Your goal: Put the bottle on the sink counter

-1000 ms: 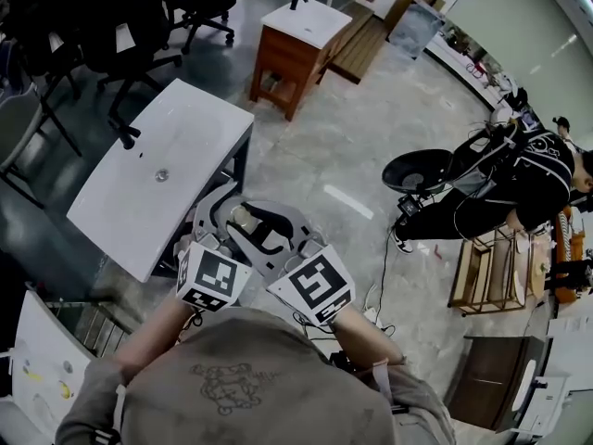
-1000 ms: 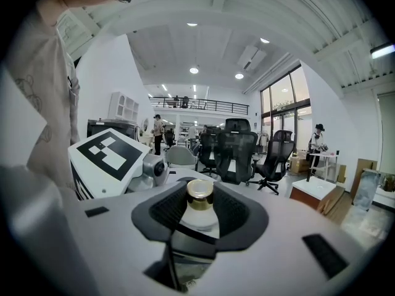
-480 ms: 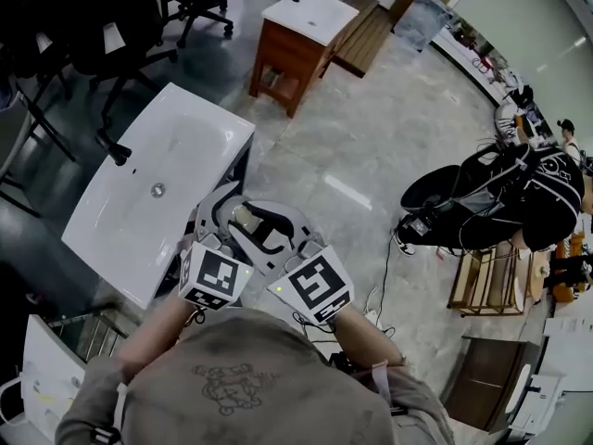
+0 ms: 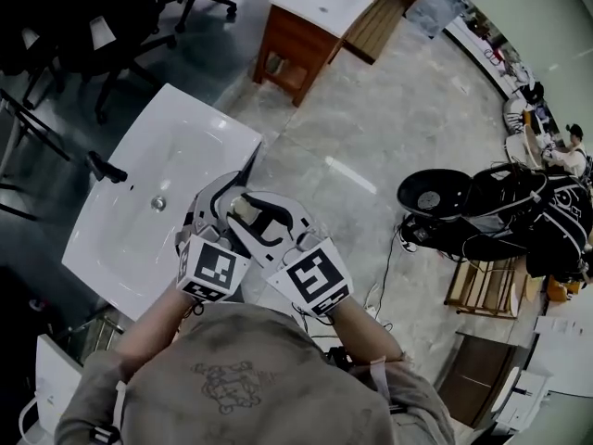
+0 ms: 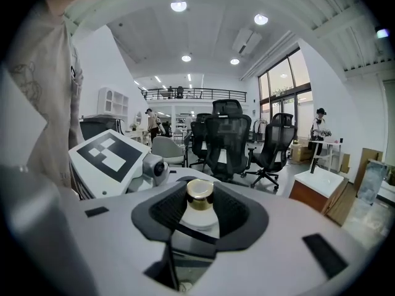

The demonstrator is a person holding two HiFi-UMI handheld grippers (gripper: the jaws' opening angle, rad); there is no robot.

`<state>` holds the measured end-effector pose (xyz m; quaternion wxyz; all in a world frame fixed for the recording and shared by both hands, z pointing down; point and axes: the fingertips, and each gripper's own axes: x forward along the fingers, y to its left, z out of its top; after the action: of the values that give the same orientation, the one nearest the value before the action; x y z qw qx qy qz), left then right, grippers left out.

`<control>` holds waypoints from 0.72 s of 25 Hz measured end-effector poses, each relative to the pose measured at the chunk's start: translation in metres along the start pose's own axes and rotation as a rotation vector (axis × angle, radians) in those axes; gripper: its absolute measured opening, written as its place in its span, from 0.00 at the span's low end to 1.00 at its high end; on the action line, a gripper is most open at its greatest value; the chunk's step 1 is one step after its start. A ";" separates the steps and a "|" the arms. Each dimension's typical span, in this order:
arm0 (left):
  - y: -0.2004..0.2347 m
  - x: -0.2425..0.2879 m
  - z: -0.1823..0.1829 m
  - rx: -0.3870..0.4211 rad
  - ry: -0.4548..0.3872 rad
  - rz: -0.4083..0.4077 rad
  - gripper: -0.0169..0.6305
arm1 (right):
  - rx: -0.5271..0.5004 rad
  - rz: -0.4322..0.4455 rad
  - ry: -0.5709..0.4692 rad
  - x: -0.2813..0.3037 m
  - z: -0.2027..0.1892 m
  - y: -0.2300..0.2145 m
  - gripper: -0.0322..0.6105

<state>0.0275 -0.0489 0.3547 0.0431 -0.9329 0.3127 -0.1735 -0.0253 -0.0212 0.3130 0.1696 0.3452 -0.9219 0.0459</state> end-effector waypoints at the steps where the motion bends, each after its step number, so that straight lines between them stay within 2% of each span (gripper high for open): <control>1: 0.009 0.005 -0.003 -0.002 0.001 -0.003 0.53 | 0.002 0.001 0.005 0.009 0.001 -0.007 0.27; 10: 0.075 0.050 -0.023 0.003 -0.016 -0.015 0.53 | 0.003 -0.007 0.049 0.075 -0.001 -0.058 0.27; 18: 0.112 0.082 -0.031 0.010 -0.059 -0.005 0.53 | -0.020 -0.024 0.072 0.110 -0.003 -0.093 0.27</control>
<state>0.0142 -0.1869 0.3872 0.0565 -0.9381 0.3080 -0.1478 -0.0411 -0.1591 0.3503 0.2065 0.3529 -0.9114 0.0470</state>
